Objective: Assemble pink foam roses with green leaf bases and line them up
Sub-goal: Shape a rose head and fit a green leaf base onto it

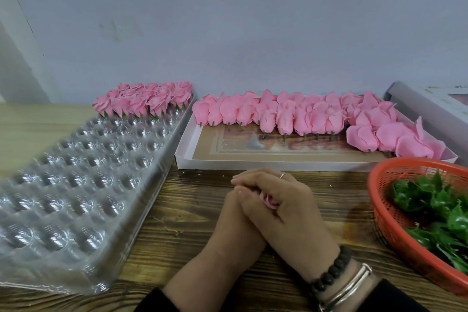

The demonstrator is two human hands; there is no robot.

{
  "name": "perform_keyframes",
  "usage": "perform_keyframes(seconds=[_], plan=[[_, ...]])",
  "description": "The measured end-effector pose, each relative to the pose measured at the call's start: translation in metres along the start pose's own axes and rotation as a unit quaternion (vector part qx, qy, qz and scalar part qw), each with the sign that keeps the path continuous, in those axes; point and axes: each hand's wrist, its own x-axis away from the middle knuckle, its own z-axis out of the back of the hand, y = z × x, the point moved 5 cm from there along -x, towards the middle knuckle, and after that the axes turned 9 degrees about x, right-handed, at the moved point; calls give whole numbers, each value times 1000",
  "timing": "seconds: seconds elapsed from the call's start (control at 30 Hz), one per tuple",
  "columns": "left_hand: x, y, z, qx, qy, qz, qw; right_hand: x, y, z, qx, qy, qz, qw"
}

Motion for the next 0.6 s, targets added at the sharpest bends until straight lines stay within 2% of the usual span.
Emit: perform_keyframes(seconds=[0.07,0.17,0.3,0.37,0.5,0.6], plan=[[2,1,0,9,-6,-2,1000,-1,3,-1,-10,-26,-27,999],[2,7,2,11,25,-31,999,-3,10,-3,-74,-71,-65,993],[0,13,3,-34,33,-59,997,-4,18,-4,-106,-149,-60,981],[-1,10,7,-38,35,-47,998,-3,22,-2,-120,-161,-63,978],[-2,9,7,-52,41,-2,998,-3,16,6,-119,-74,-36,989],[1,10,2,-70,54,-7,996,-1,3,4,-98,-6,-18,995]])
